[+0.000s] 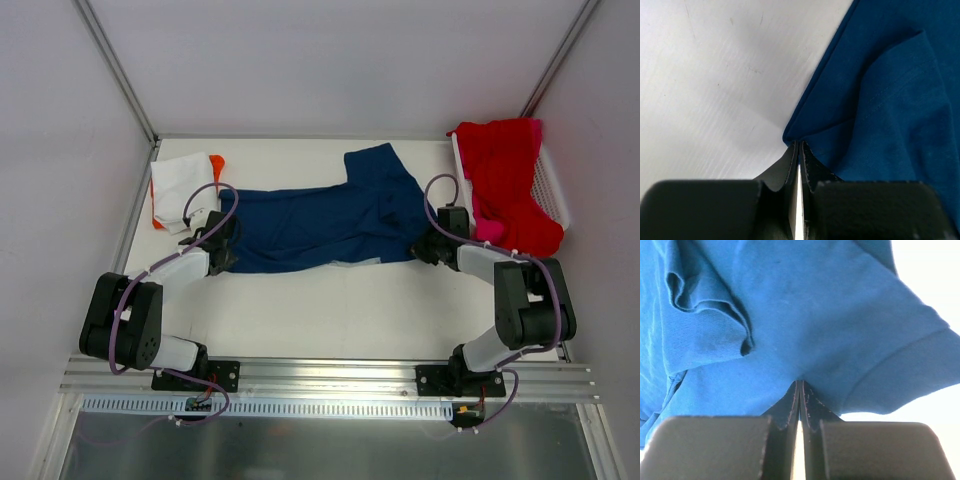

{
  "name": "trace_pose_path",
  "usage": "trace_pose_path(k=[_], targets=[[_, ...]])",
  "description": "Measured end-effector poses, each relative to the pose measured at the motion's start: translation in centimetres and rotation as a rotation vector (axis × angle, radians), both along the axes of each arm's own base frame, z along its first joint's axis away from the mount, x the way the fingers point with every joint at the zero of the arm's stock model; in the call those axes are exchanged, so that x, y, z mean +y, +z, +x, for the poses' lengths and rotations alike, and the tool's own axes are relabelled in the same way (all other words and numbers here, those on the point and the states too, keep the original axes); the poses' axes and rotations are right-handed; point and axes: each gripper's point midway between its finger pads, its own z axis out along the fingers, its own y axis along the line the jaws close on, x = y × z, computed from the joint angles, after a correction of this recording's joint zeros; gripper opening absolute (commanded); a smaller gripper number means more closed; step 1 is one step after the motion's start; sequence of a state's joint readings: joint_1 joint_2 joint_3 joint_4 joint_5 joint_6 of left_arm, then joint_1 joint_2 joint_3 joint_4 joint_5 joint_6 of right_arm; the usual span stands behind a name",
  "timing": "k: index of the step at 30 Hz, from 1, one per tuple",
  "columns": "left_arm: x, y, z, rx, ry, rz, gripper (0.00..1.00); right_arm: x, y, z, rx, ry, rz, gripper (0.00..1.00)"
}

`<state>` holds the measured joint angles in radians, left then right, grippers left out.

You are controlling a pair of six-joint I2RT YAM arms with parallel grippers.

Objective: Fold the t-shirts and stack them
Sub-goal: Fold the tshirt

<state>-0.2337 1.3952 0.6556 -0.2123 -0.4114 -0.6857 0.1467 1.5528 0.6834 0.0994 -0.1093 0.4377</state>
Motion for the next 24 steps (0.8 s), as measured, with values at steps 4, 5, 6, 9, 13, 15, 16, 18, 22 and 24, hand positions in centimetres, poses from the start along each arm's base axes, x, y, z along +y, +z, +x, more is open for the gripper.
trace_pose_path(k=[4, 5, 6, 9, 13, 15, 16, 18, 22, 24], targets=[[-0.1, -0.2, -0.5, 0.021, -0.007, -0.008, 0.0, -1.0, 0.0, -0.4, 0.003, -0.026, 0.008, 0.01], [-0.2, -0.2, -0.5, 0.024, -0.007, -0.009, 0.0, -1.3, 0.0, -0.6, 0.004, -0.032, 0.009, 0.01], [-0.2, -0.2, -0.6, 0.026, -0.007, -0.01, 0.0, -1.6, 0.0, -0.7, 0.003, -0.04, 0.009, 0.01], [0.0, -0.2, -1.2, 0.039, -0.002, -0.009, 0.0, -2.1, 0.0, -1.2, 0.006, -0.053, 0.007, 0.01], [0.2, -0.1, -2.2, 0.066, 0.011, -0.008, 0.05, -2.4, 0.1, -1.7, 0.016, -0.061, -0.004, 0.01], [0.2, 0.3, -2.6, 0.065, 0.018, -0.014, 0.0, -2.6, 0.2, -1.9, 0.019, -0.065, -0.013, 0.01], [0.2, 0.8, -2.7, 0.05, 0.024, -0.02, 0.0, -2.7, 0.3, -2.0, 0.018, -0.067, -0.019, 0.0], [0.3, 2.7, -2.8, -0.016, 0.032, -0.035, 0.0, -3.1, 0.6, -2.6, 0.028, -0.074, -0.036, 0.0], [0.6, 8.1, -2.5, -0.216, 0.045, -0.072, 0.23, -4.8, 2.3, -3.8, 0.015, -0.124, -0.108, 0.01], [0.7, 10.3, -2.5, -0.281, 0.039, -0.081, 0.74, -5.9, 4.0, -4.4, -0.019, -0.166, -0.152, 0.04]])
